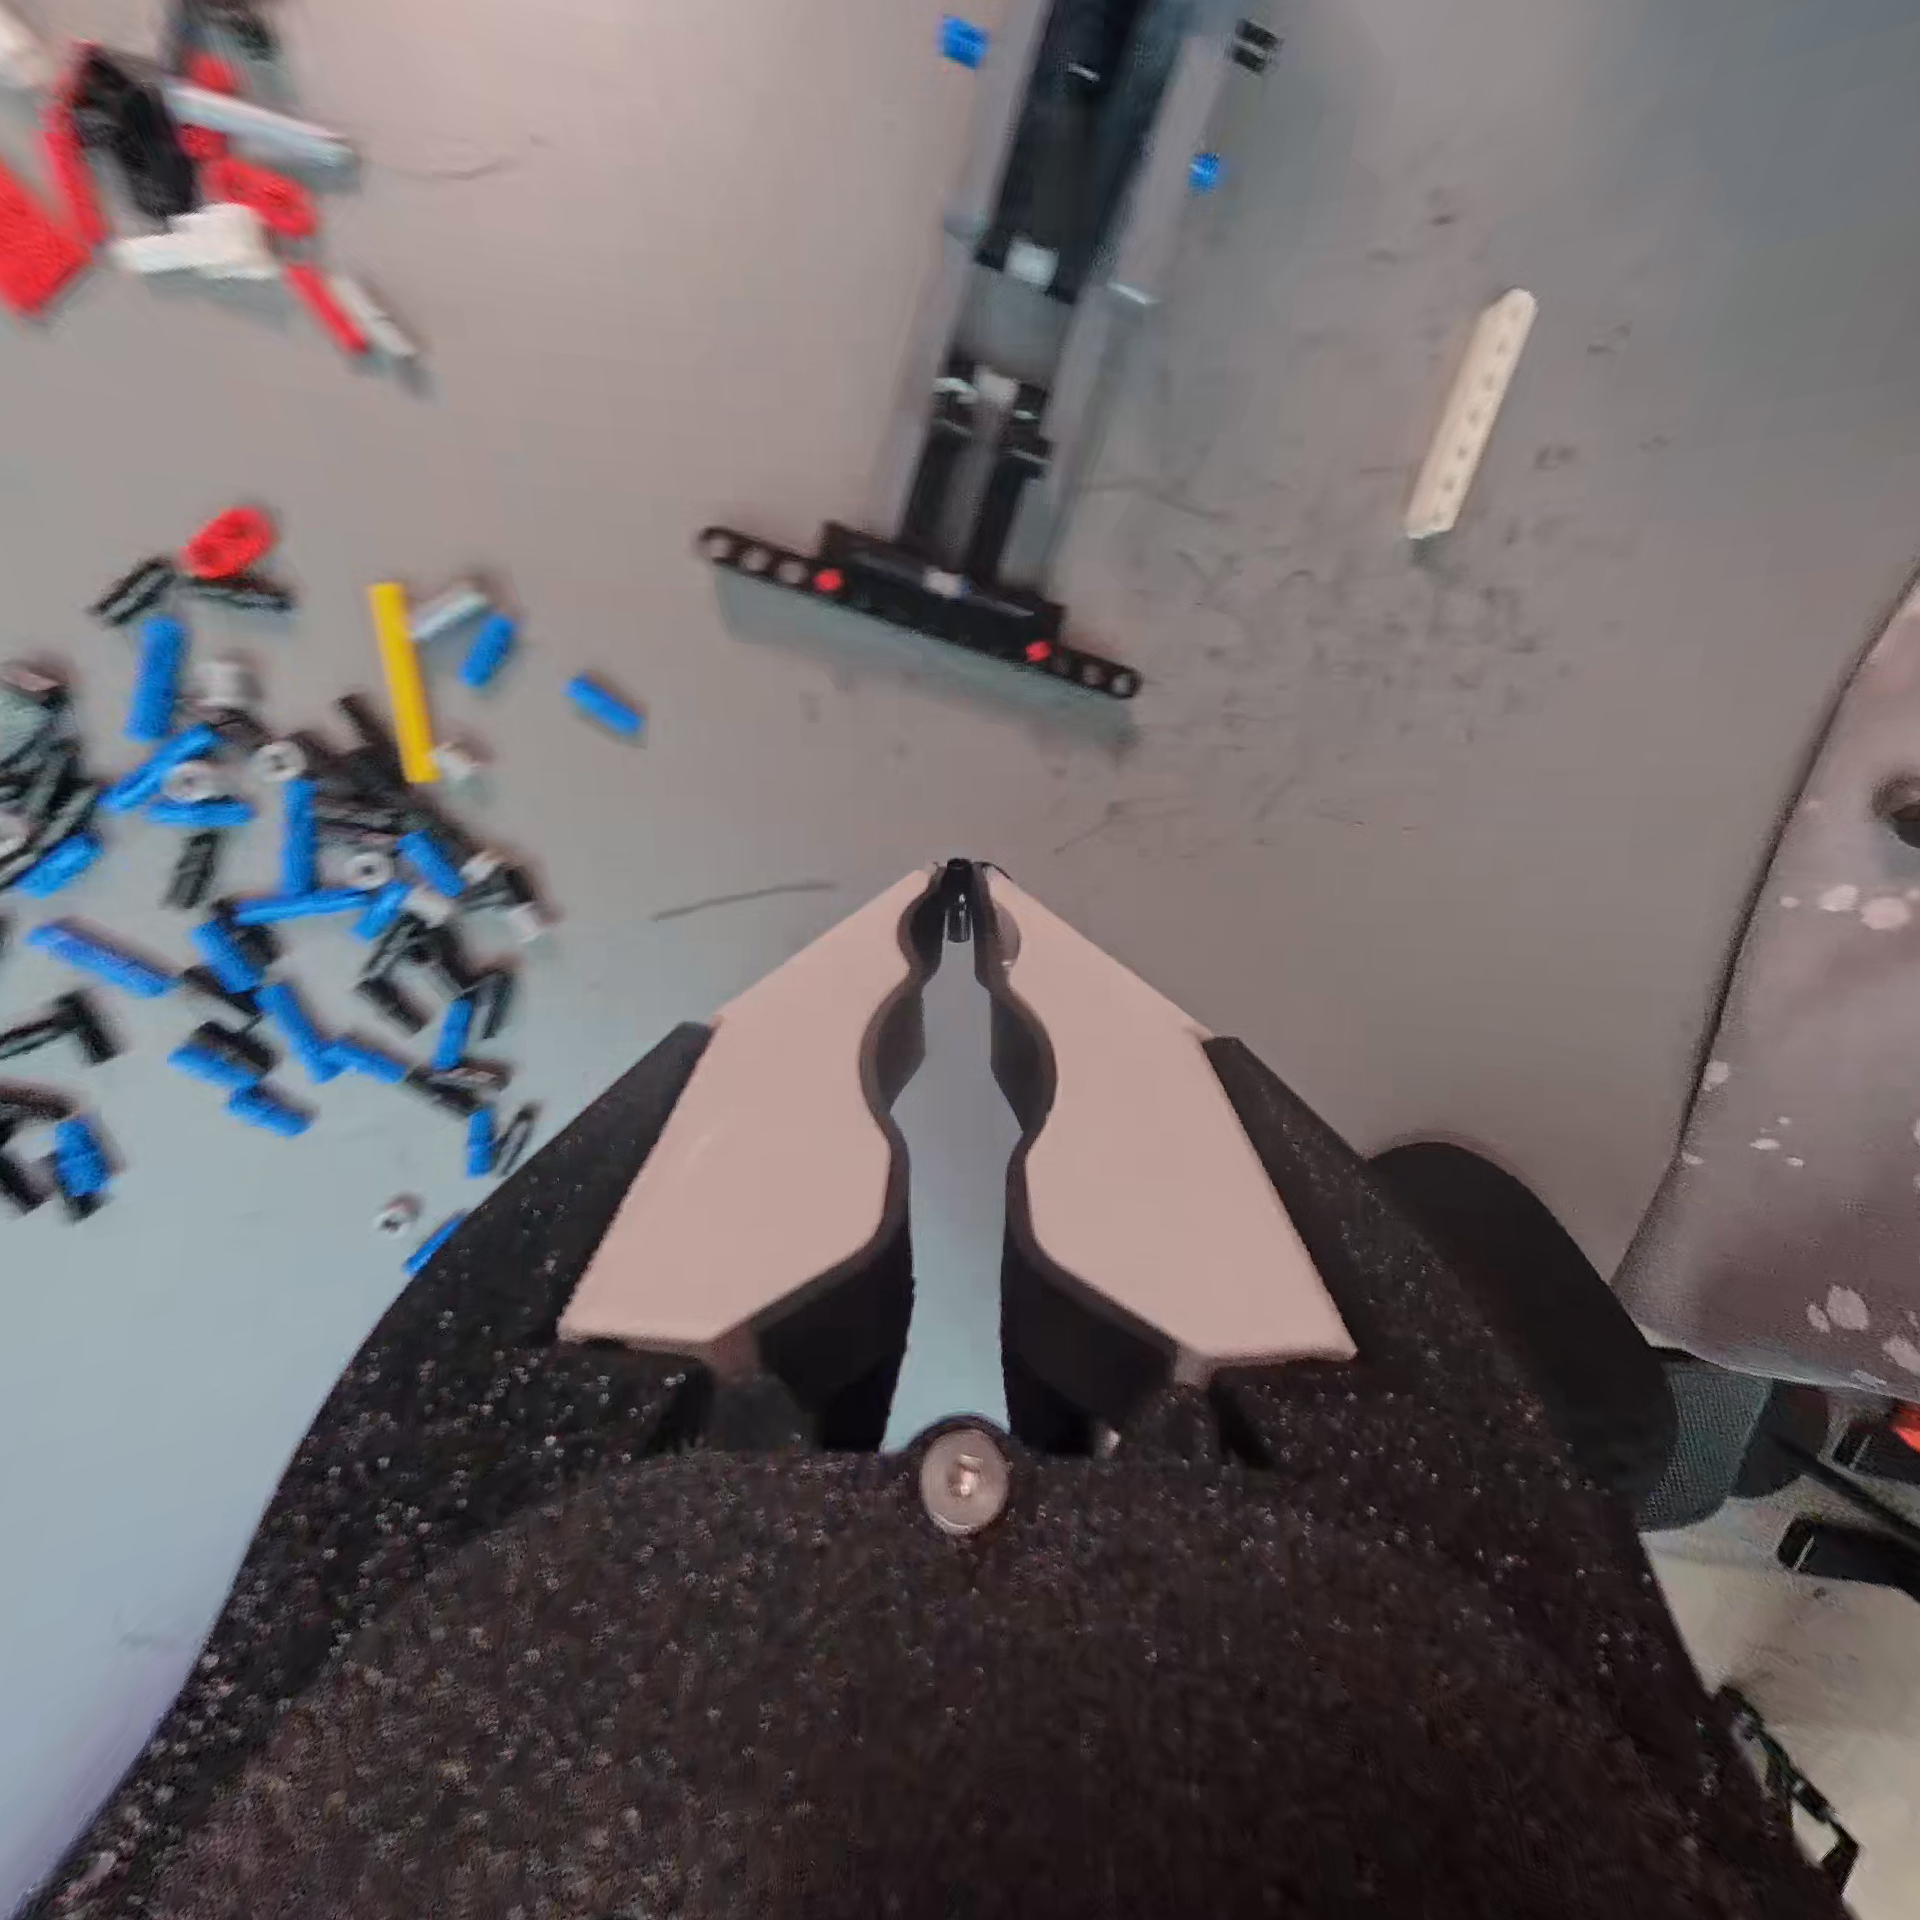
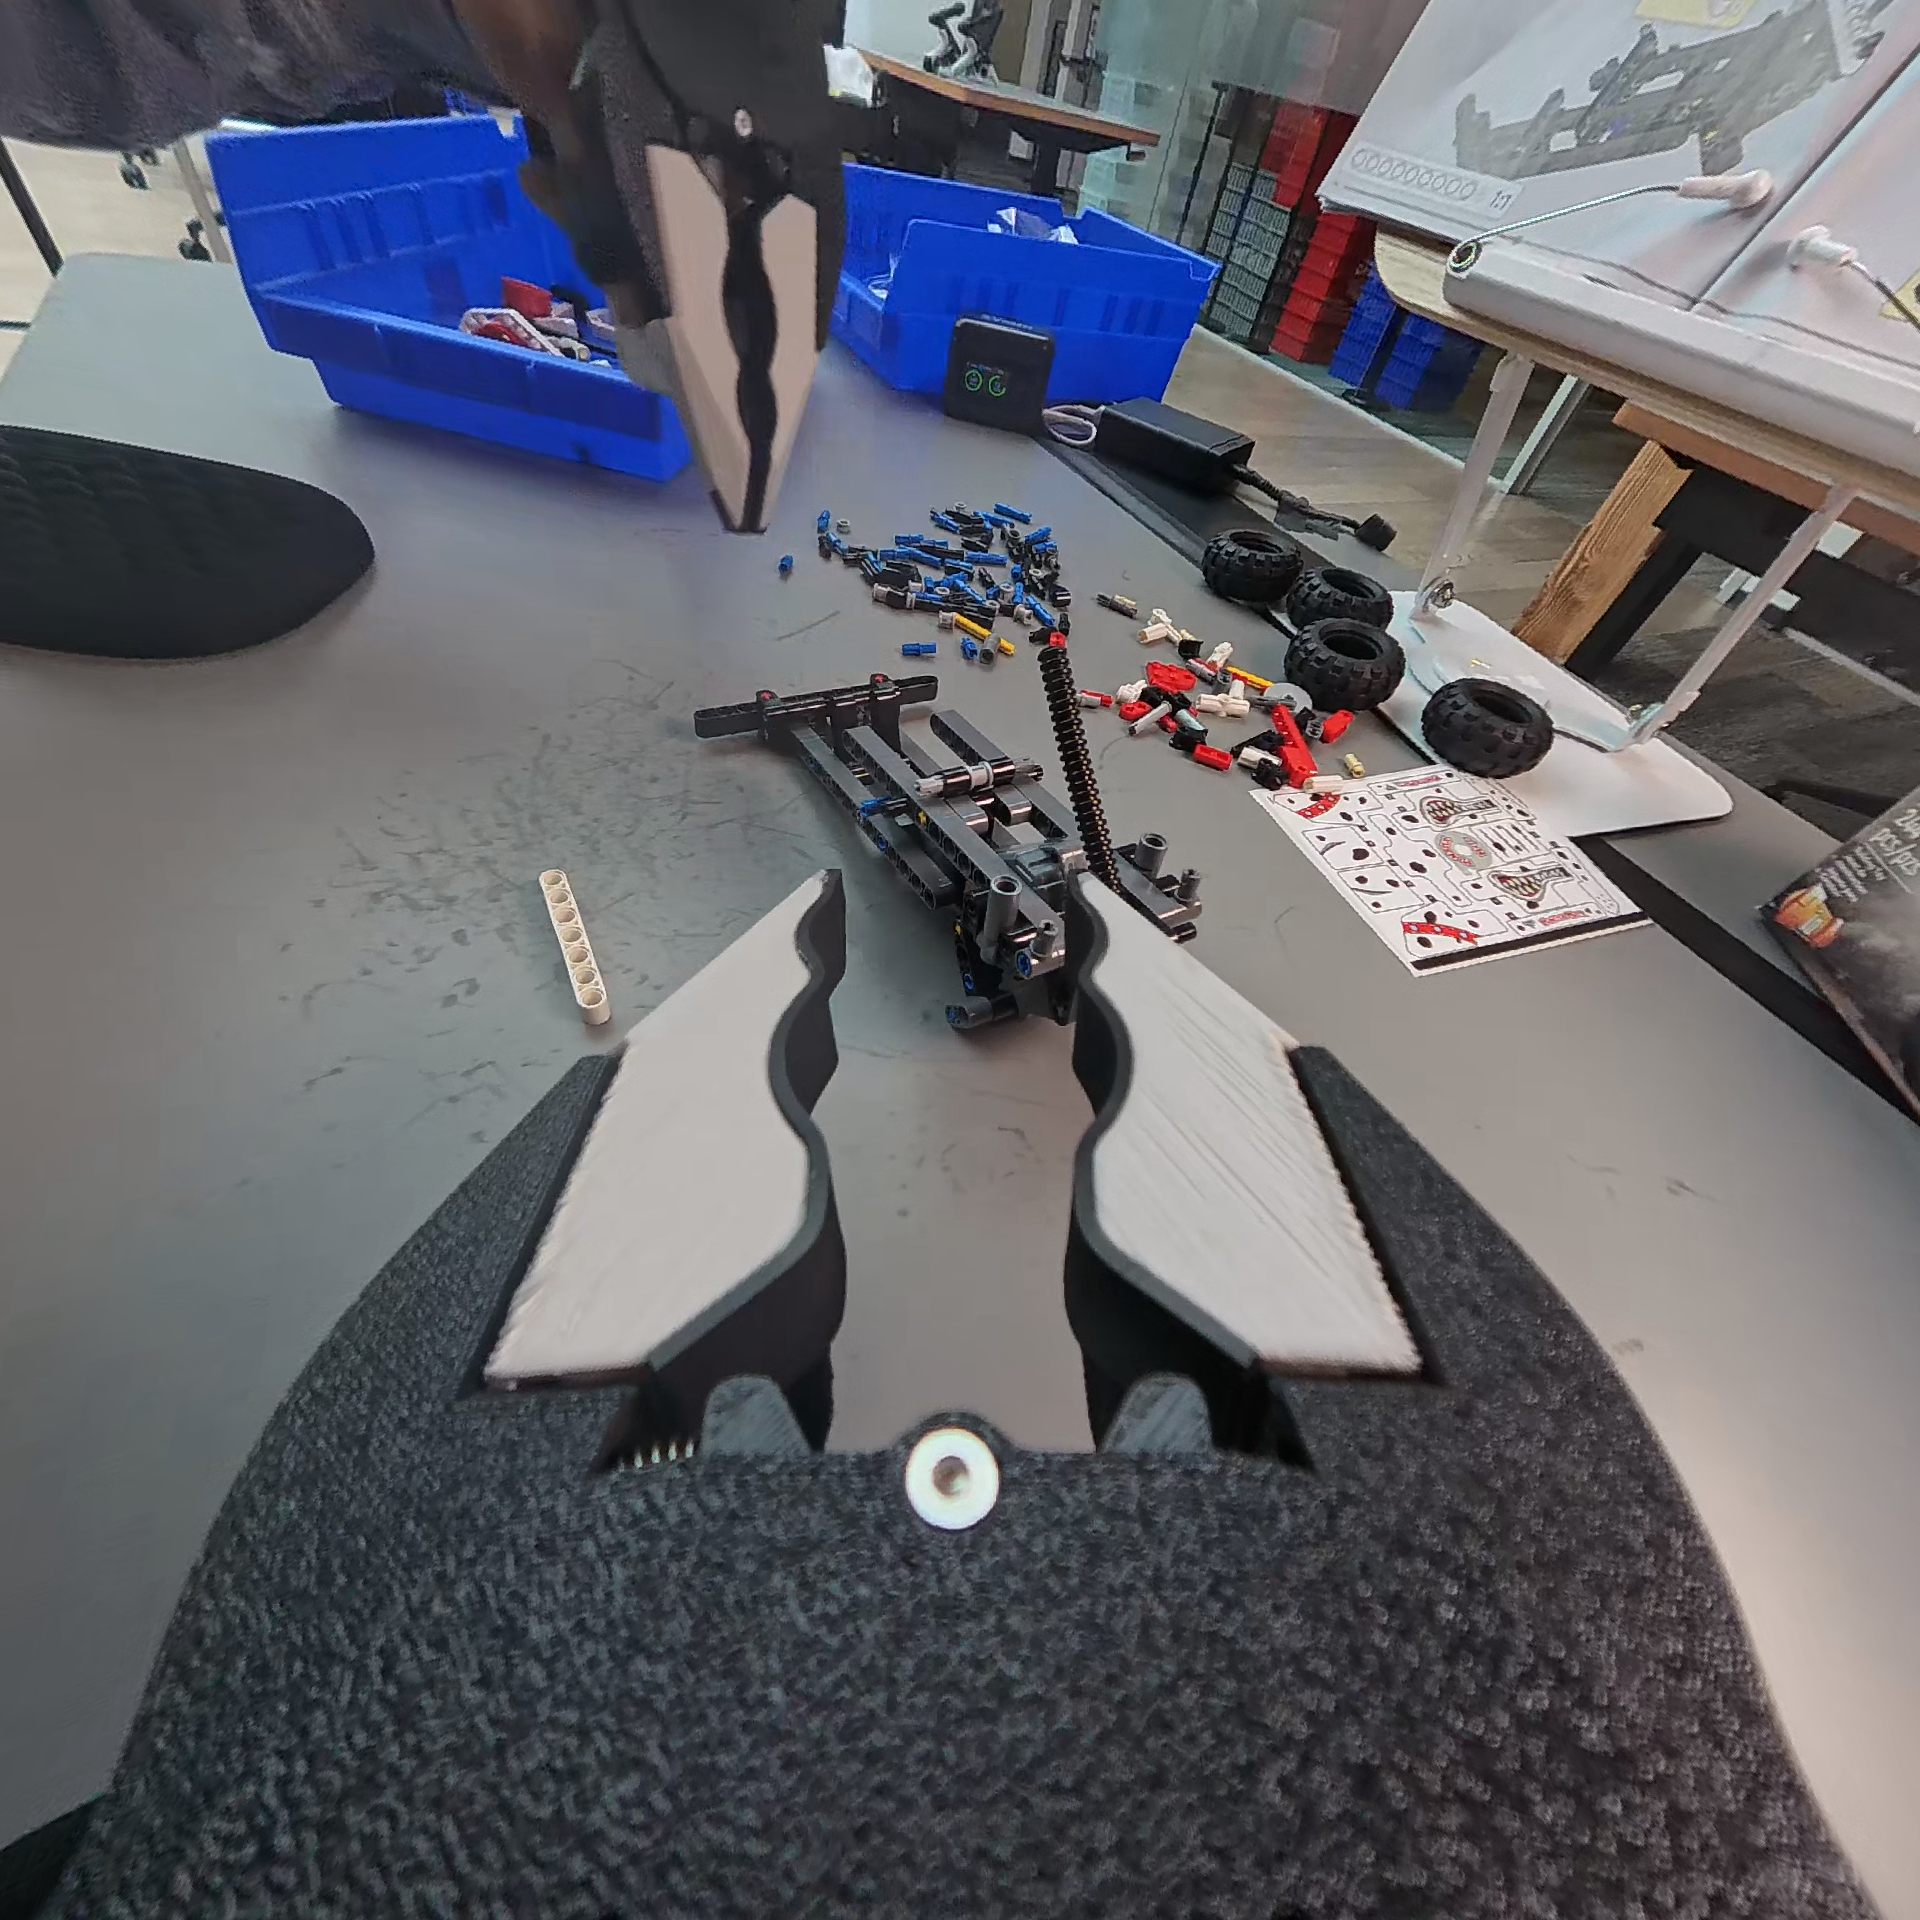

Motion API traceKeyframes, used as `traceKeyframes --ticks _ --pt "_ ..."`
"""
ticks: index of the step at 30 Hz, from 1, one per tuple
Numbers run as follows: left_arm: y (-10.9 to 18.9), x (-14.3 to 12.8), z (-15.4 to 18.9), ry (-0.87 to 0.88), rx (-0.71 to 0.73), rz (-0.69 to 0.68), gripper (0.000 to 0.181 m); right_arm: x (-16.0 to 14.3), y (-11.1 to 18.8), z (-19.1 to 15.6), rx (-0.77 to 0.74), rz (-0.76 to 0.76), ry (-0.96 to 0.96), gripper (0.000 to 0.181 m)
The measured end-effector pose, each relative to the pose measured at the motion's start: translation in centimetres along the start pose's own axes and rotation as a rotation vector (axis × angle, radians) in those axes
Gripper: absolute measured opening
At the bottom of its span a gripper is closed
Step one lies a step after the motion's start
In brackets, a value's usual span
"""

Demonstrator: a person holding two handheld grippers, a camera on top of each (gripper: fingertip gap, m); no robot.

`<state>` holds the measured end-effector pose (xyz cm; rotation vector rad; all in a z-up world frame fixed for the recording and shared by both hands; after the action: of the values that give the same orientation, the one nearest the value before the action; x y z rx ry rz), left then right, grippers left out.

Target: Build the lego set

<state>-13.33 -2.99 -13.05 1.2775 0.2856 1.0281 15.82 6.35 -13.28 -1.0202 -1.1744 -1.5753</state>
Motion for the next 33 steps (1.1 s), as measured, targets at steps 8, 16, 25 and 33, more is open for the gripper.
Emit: traceKeyframes --ticks 8,16,25,33 --pt "-6.4 -1.0 3.9 -0.123 0.062 -0.076 0.005 0.1 0.0 -0.2 -0.005 0.001 0.019 0.041" --pt "0.2 -1.7 -1.2 -0.033 0.217 -0.005 0.012 0.5 0.1 -0.3 -0.011 0.015 0.02 0.041" --pt "1.1 -5.4 -7.0 -0.119 0.271 -0.365 0.008 0.1 0.0 -0.1 -0.017 0.002 0.015 0.04" --pt "0.0 -5.7 -8.2 -0.169 0.254 -0.439 0.014 -0.3 0.0 0.1 -0.013 -0.009 0.003 0.04"
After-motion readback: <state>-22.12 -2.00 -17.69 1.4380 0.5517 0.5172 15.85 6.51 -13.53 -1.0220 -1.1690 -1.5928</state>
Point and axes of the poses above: each gripper's, where its closed fingertips meet, y back along the fingers, x out of its top, z = x × y across the jaws, the point moved 6 cm from there along y, back along the fingers, and after that the axes turned 9 degrees about -x, right-handed, at the moved point
